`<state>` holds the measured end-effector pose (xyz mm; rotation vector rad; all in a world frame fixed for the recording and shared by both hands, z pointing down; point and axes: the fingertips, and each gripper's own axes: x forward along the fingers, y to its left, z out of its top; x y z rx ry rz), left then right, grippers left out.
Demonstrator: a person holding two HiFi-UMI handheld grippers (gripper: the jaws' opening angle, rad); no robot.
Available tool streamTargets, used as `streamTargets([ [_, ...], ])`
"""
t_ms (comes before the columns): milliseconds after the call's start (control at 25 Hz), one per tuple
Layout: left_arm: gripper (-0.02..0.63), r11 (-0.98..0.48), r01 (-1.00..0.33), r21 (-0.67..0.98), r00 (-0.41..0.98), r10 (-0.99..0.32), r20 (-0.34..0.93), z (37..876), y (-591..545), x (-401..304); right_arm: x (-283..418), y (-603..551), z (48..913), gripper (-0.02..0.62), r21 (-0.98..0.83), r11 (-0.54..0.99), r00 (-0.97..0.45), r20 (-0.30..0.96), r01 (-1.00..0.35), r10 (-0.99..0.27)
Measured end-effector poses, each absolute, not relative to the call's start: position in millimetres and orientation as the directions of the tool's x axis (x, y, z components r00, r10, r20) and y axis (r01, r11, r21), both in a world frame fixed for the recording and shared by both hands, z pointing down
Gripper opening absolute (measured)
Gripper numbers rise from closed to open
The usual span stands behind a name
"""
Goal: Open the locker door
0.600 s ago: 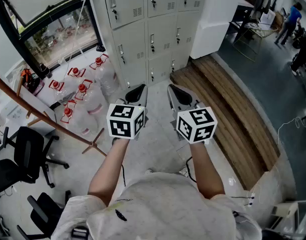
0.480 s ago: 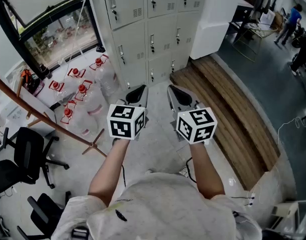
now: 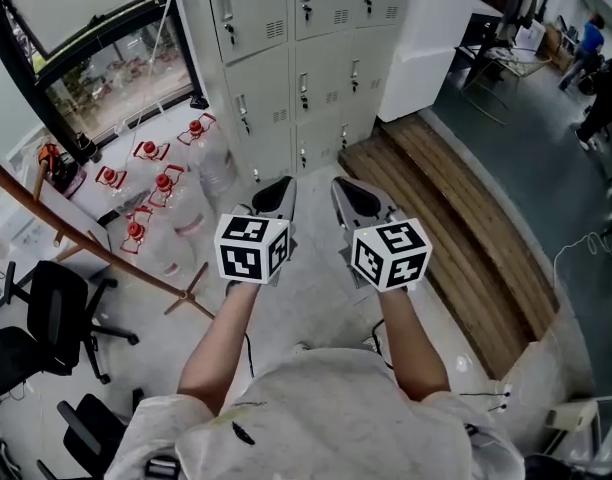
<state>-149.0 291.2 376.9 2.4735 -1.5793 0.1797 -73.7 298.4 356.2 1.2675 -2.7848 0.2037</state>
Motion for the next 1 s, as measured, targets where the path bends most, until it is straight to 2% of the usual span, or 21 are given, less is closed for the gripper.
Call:
streamTargets([
  [520,0.006,-0.401,-0.908,0.121,0.418,-0.882,0.217,384,276,-168,-91,279,363,0.003,-0.089,0.66,-0.665,0.143,-0.746,-0.733],
  [1000,0.006,-0.361,-0.928,0.096,0.374,-0.894,0.246,392,206,-167,-89,204,374,0.003,-0.122,0.691,-0.702,0.132,-0.713,-0.7],
])
